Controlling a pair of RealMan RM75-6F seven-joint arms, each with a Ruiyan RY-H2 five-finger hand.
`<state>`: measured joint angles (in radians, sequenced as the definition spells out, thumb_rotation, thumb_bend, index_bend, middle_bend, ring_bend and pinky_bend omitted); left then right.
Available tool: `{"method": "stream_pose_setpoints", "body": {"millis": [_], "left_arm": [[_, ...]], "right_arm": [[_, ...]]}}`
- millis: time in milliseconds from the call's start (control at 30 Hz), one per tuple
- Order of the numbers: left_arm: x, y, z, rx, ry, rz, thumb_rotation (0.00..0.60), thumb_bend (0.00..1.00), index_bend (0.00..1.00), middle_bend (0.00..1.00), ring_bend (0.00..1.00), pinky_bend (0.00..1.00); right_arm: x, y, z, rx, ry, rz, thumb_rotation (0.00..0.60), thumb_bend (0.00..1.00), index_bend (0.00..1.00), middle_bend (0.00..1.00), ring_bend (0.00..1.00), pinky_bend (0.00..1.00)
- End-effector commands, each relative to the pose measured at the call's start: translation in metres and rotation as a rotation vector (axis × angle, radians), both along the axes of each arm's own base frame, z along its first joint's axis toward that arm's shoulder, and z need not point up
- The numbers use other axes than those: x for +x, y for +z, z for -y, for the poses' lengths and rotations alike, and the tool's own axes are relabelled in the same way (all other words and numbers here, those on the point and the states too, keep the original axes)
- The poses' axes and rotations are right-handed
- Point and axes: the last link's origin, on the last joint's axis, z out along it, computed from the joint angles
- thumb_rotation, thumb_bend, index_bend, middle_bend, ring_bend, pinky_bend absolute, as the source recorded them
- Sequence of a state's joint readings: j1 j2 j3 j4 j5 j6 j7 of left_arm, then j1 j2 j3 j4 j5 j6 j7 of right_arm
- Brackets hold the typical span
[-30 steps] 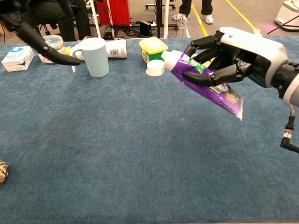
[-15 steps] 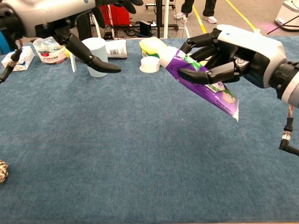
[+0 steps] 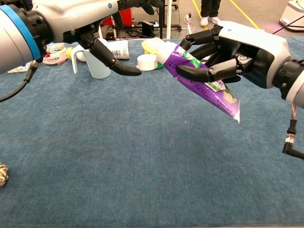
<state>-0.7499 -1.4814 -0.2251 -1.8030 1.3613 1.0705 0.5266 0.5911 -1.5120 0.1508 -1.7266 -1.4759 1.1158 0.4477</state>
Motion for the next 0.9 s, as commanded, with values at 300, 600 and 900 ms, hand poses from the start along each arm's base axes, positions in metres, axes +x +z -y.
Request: {"method": "stream_pose_setpoints", "body": {"millis": [300,600,900], "left_arm": [[0.0094,-0.0076,-0.0064,-0.013,-0.002,0.023,0.433,0.11,0.06,0.14,0.07,0.27],[0.0037,-0.0074,-0.0059,-0.018,-0.013,-0.02,0.432,0.11,0.05,0.13,0.05,0.27],[0.0059,-0.0083,-0.0079,-0.016,-0.015,-0.017,0.43,0.11,0.05,0.12,0.05,0.27]], "right_arm": [[0.0024,0.004,-0.0024,0.026,0.004,0.03,0.542,0.58,0.73,0.85,1.0,1.0],[-0.003,0.0063,-0.0012,0.037,-0.015,0.049,0.542,0.58,0.73,0.85,1.0,1.0],[-0.0036,0.0061,-0.001,0.049,-0.008,0.049,0.543,0.58,0.73,0.85,1.0,1.0]]}}
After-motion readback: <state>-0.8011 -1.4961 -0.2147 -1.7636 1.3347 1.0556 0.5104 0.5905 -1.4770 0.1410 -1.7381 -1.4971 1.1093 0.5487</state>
